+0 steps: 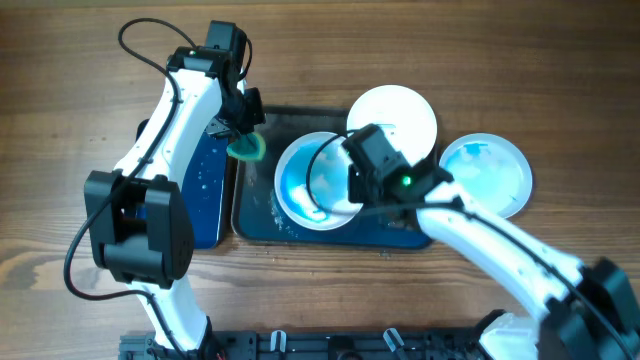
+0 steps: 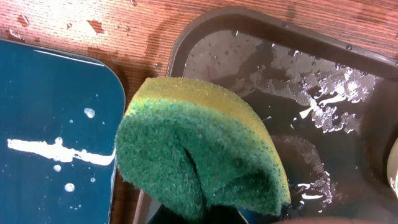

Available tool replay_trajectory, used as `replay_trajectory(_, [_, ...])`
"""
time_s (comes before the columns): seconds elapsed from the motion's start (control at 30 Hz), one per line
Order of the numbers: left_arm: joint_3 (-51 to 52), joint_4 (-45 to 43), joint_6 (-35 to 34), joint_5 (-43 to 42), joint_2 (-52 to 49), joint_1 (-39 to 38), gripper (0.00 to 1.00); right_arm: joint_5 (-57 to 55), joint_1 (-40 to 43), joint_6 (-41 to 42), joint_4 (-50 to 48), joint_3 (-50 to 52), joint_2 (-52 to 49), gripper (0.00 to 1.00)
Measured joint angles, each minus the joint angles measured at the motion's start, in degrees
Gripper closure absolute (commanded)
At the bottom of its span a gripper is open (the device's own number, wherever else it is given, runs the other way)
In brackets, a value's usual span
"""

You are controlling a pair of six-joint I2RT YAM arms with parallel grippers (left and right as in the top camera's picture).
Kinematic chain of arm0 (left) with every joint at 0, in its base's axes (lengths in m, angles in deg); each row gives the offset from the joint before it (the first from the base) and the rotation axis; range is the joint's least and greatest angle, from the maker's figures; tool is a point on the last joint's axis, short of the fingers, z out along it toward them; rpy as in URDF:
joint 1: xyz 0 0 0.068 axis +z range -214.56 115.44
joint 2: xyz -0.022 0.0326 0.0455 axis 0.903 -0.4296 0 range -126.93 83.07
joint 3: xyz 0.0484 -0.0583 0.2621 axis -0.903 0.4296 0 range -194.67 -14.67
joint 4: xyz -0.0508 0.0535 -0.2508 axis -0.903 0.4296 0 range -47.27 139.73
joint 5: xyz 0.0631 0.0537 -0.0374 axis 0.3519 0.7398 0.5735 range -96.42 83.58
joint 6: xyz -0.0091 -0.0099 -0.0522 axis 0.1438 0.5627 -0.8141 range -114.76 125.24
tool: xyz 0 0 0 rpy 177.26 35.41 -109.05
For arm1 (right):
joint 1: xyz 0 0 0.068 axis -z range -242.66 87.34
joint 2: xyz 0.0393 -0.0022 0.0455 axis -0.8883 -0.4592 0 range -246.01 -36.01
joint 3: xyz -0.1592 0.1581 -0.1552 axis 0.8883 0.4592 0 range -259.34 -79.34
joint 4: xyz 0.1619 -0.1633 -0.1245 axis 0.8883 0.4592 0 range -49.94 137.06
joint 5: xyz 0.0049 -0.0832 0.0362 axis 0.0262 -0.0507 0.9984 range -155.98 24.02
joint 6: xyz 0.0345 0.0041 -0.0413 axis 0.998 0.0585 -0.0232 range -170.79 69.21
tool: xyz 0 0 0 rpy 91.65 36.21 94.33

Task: Clean dirty plates on tray and stack at the side
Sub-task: 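Lift the plate with the right gripper and stack it on the cleaned plate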

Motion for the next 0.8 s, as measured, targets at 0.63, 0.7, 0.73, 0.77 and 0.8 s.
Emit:
replay_trajectory(0.63, [0.0,0.0,0.0,0.2,0.0,0.0,0.96,-64.7,-27.0,-34.8,-17.1,0.3,3.1,0.96])
replay_trajectory(0.7, [0.0,0.0,0.0,0.4,0.0,0.0,0.96,-68.5,-27.9,-43.2,-24.9,0.4,3.1,0.96])
replay_trajectory(0.73, [0.0,0.0,0.0,0.4,0.0,0.0,0.96,-69.4,-28.0,-45.7,-27.0,0.5,3.1,0.96])
replay_trajectory(0.77, [0.0,0.0,0.0,0.4,0.0,0.0,0.96,-70.3,-28.2,-49.0,-29.7,0.4,3.1,0.96])
replay_trajectory(0.8, [0.0,0.0,0.0,0.4,0.0,0.0,0.96,-70.9,-28.2,-51.3,-31.5,0.4,3.1,0.96])
